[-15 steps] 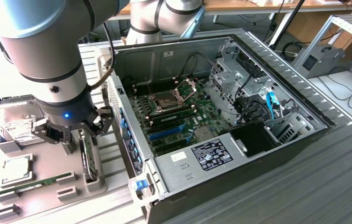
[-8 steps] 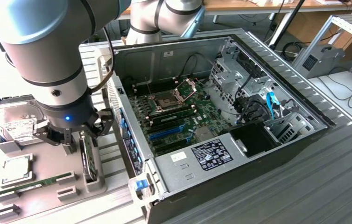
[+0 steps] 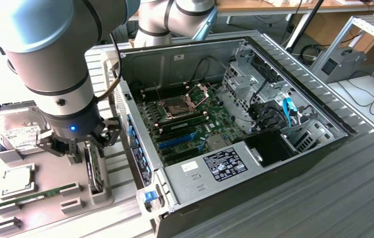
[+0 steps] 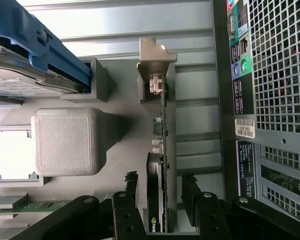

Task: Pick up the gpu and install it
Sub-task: 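Pick up the gpu and move the gpu toward the slot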

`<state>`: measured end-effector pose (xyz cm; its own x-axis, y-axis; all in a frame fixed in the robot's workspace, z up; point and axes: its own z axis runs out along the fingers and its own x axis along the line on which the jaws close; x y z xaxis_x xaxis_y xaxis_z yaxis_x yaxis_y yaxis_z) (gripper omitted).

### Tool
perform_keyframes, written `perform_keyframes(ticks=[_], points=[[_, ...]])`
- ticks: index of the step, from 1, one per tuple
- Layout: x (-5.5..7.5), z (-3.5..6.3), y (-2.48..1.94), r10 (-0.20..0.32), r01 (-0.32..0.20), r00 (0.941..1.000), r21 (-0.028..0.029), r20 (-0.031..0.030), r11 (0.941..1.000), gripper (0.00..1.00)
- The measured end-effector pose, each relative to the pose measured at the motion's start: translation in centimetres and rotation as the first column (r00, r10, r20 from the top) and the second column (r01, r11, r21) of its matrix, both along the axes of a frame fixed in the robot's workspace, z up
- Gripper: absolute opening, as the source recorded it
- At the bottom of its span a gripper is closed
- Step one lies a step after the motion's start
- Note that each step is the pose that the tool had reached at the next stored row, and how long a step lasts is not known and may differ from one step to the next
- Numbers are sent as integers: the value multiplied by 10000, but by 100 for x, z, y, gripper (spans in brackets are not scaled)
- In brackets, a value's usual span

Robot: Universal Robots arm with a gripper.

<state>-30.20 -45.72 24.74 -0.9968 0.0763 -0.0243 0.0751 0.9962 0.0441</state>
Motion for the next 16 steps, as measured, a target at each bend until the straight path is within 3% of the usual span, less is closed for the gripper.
perform_keyframes(ticks=[5,6,8,11,16], points=[[0,-1,0,0,0,10000,2,2,10000,47],[1,-1,0,0,0,10000,2,2,10000,40],[0,-1,0,0,0,10000,2,2,10000,40],[0,-1,0,0,0,10000,1,1,10000,26],[0,-1,0,0,0,10000,1,1,10000,26]])
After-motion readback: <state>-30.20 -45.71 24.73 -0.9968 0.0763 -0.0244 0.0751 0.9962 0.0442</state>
